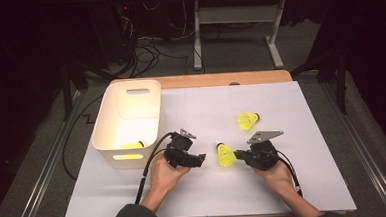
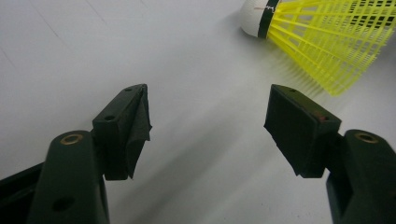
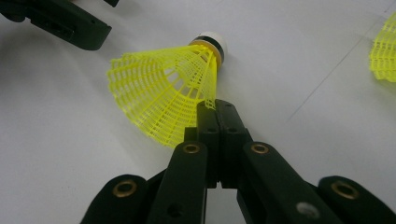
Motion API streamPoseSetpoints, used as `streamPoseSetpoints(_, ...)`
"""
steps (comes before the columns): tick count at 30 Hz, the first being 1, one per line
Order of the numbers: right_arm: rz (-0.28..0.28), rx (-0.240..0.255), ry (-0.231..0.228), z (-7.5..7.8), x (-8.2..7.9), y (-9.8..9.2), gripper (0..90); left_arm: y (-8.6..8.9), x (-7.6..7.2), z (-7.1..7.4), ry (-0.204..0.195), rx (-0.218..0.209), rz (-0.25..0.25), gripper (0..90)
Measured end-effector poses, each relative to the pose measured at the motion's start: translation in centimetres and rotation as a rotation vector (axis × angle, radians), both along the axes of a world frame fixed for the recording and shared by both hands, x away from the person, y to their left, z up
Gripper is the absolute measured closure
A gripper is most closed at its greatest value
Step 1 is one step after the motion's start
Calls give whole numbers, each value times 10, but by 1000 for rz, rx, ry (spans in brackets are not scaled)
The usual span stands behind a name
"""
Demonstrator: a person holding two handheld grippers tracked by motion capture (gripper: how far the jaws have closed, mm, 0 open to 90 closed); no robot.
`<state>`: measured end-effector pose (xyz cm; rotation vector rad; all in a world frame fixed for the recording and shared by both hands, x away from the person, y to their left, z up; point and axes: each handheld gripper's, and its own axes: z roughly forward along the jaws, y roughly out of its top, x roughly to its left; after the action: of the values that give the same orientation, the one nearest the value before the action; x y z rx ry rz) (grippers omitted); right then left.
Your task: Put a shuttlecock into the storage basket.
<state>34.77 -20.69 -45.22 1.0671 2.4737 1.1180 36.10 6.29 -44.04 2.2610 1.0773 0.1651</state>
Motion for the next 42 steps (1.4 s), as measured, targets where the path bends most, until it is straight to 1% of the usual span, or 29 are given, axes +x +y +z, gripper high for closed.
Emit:
streamPoseSetpoints(6, -5, -11, 8, 1, 3, 7, 900, 1, -2, 2, -3, -6, -10, 316)
streamPoseSetpoints(9, 0, -11, 4, 1, 6, 11, 900, 2, -3, 3, -1, -16, -17, 314)
streamPoseSetpoints(10, -5, -11, 10, 1, 6, 13, 900, 2, -3, 3, 0, -16, -20, 315)
streamPoseSetpoints(15, -6, -12, 8, 2, 10, 19, 900, 3, -4, 3, 3, -18, -24, 313)
streamPoseSetpoints(26, -7, -32, 9, 3, 15, 32, 900, 0, -6, 2, 4, -18, -36, 313)
streamPoseSetpoints(33, -6, -33, 13, 3, 20, 40, 900, 0, -6, 3, 3, -20, -39, 316)
streamPoseSetpoints(36, -7, -27, 16, 5, 20, 44, 900, 0, -6, 3, 6, -19, -42, 319)
streamPoseSetpoints(38, 3, -28, 12, 6, 20, 47, 900, -1, -5, 2, 8, -20, -43, 324)
streamPoseSetpoints(41, 6, -22, 11, 7, 20, 52, 900, -1, -4, 2, 13, -27, -36, 346)
streamPoseSetpoints(42, 11, -27, 13, 8, 20, 53, 900, -1, -3, 1, 16, -27, -36, 354)
